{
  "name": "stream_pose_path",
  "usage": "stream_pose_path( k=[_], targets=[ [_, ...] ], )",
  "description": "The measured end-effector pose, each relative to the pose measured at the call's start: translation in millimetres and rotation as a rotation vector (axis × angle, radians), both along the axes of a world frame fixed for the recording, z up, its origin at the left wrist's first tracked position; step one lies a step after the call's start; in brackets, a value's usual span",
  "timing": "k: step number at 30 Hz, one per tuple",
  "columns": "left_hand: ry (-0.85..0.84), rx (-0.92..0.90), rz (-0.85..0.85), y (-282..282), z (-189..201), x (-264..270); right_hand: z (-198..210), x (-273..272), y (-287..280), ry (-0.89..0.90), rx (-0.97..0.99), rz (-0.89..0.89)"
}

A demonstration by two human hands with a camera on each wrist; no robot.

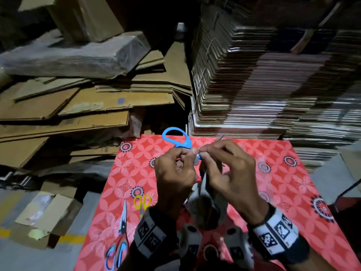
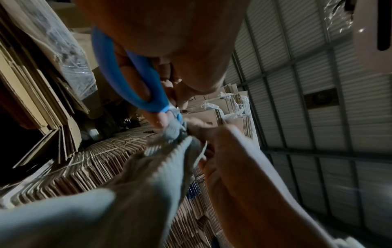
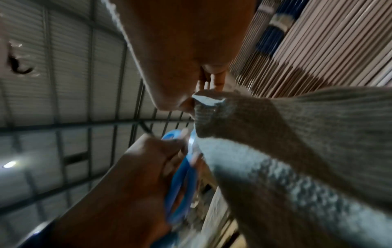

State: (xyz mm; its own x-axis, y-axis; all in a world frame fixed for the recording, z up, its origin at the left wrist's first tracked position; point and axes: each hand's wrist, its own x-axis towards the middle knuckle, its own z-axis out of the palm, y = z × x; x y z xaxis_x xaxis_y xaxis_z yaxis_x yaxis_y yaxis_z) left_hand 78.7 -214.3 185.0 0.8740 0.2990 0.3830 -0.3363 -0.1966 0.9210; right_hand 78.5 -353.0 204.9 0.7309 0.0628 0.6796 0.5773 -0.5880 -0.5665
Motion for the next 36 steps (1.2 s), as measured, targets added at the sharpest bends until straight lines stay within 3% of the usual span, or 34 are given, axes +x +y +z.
stream_pose_path(
  k=[2,7,12,17,23,28,32,36],
  targets=[
    [0.016,-0.008,-0.01,-1.4,-0.3,-1.8,2.2,5.8,-7.3,0.004,-0.013,0.023],
    [-0.011,-0.008,-0.009,-1.0,2.0,-5.3,7.1,14.5,-15.4,-0.009,0.051,-0.143],
    [0.004,-0.016,-0.037,-0.9,0.5,-13.0,-3.1,-6.1,-3.9,0.046,-0.019,-0.007],
    [0.01,-0.022,-0.029,-2.5,3.0,-13.7,8.8,11.2,-23.9,-0.015,0.057,-0.145],
    [0.059,-0.046,-0.037,-1.4,1.1,-16.4,-1.7,-7.2,-5.7,0.059,0.005,0.019],
    [0.07,-0.069,-0.026,-3.6,2.2,-16.1,9.1,8.8,-22.1,0.056,0.098,-0.087],
    [0.074,-0.094,-0.018,-3.6,-1.8,-15.0,-4.1,-13.7,-1.4,0.096,0.045,-0.016],
    [0.093,-0.098,-0.039,-7.1,0.6,-12.1,4.1,2.6,-18.1,0.08,0.092,-0.02]
  ],
)
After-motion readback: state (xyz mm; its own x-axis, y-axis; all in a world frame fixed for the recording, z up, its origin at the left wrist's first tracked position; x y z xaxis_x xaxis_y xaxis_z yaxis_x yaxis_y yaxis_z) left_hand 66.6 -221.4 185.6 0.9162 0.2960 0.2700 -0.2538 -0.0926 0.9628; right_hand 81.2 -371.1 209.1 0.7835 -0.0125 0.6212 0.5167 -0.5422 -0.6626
